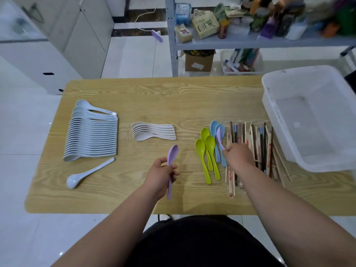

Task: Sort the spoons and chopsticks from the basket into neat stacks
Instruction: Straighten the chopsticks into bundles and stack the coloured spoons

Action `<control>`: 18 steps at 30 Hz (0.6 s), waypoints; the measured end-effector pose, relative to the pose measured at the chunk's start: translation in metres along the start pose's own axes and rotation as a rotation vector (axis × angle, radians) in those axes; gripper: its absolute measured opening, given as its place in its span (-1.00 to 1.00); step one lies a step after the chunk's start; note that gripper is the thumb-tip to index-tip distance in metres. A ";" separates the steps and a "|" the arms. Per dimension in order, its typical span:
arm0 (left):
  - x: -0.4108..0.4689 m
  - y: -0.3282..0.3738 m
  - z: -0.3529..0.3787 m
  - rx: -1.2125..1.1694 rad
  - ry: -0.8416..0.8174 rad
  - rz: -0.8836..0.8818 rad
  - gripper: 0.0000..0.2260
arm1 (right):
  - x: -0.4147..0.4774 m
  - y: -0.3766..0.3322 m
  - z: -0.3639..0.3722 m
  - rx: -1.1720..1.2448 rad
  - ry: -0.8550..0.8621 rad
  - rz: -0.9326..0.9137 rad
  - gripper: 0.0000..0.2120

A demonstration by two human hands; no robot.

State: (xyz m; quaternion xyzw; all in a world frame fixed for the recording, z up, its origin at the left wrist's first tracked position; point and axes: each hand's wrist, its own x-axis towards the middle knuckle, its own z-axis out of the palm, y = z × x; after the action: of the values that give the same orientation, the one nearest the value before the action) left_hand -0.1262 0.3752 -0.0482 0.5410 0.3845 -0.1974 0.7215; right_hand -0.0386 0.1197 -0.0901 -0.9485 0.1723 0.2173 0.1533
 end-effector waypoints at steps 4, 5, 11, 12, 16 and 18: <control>-0.003 0.017 -0.008 -0.079 -0.082 -0.008 -0.63 | -0.024 -0.001 -0.004 0.079 0.145 -0.032 -0.75; -0.005 0.021 -0.009 -0.099 -0.104 -0.007 -0.60 | -0.032 -0.002 -0.005 0.097 0.164 -0.050 -0.77; -0.012 0.035 -0.013 -0.106 -0.232 -0.013 -0.55 | -0.083 -0.031 -0.015 0.462 0.135 -0.127 -0.80; -0.014 0.036 -0.013 -0.115 -0.250 -0.020 -0.57 | -0.097 -0.043 -0.016 0.591 0.121 -0.157 -0.81; -0.018 0.040 -0.014 -0.190 -0.333 -0.024 -0.70 | -0.151 -0.083 -0.009 0.850 -0.015 -0.258 -0.81; -0.021 0.044 -0.014 -0.202 -0.376 -0.012 -0.77 | -0.168 -0.097 -0.006 0.894 -0.053 -0.265 -0.82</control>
State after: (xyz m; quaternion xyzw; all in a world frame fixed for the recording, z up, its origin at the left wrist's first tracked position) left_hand -0.1135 0.4003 -0.0060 0.4175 0.2641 -0.2596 0.8298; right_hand -0.1402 0.2479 0.0140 -0.7972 0.1226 0.1246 0.5778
